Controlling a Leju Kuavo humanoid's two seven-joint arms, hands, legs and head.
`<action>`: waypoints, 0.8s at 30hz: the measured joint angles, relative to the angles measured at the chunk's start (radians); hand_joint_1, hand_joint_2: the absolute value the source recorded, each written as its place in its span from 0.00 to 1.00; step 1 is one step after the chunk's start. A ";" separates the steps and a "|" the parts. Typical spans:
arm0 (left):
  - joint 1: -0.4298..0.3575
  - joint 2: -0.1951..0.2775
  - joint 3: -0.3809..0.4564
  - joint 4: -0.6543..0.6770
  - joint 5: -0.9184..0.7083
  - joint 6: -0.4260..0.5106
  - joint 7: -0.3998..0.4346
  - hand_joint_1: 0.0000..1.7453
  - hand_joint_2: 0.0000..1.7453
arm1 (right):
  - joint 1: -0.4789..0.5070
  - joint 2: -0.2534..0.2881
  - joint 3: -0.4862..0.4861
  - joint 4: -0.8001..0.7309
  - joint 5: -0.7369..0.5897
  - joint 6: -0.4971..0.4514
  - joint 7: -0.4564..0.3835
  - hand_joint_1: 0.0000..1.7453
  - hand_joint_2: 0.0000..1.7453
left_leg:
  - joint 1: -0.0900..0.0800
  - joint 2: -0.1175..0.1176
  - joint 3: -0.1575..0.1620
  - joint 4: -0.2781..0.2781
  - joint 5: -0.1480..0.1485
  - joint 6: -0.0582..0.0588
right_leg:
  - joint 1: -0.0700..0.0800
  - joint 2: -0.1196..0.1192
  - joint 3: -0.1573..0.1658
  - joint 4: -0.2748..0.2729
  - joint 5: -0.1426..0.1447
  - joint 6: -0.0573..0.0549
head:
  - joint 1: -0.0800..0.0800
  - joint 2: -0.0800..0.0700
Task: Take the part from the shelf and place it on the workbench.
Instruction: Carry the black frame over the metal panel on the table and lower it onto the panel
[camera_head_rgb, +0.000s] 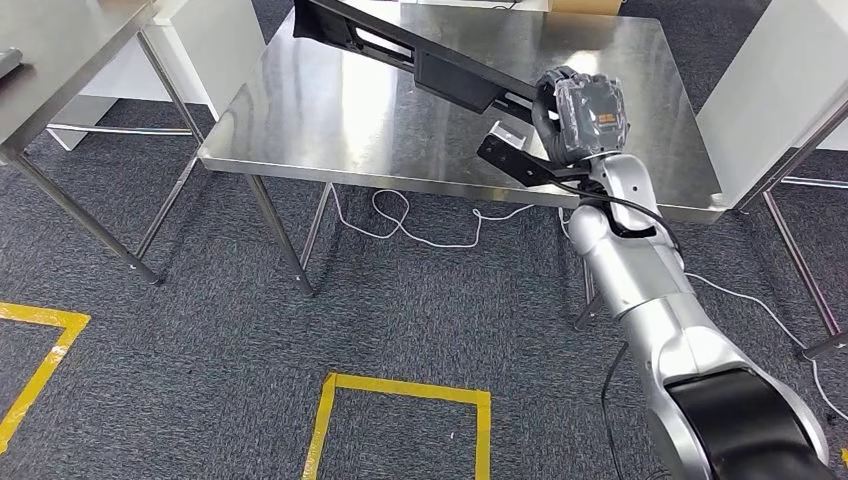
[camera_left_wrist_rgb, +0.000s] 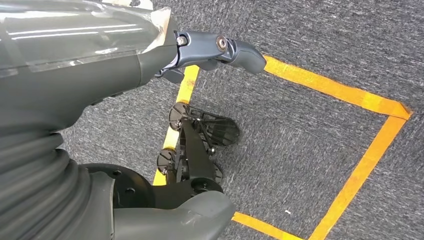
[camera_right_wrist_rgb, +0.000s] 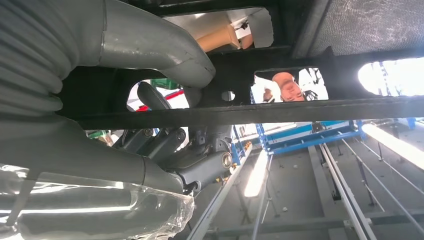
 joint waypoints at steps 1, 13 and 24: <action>0.001 0.000 0.000 0.000 -0.001 -0.002 0.002 0.00 1.00 | 0.000 -0.002 0.002 -0.002 0.001 0.003 0.003 1.00 1.00 | 0.000 0.000 -0.001 0.001 -0.001 0.001 | -0.001 0.000 0.000 0.000 0.000 0.000 | 0.000 0.000; 0.001 -0.011 -0.002 0.000 -0.029 -0.028 0.023 0.00 1.00 | 0.018 -0.091 0.024 -0.115 -0.004 0.067 0.051 1.00 1.00 | 0.003 0.004 0.037 -0.031 -0.002 0.052 | 0.003 -0.001 -0.055 0.143 -0.066 0.020 | 0.003 0.000; 0.002 -0.018 -0.002 0.000 -0.029 -0.031 0.033 0.00 1.00 | 0.059 -0.116 0.036 -0.169 0.001 0.097 0.065 1.00 1.00 | 0.016 -0.002 0.042 0.000 -0.043 -0.007 | -0.014 -0.005 -0.001 0.002 -0.001 0.019 | 0.002 0.000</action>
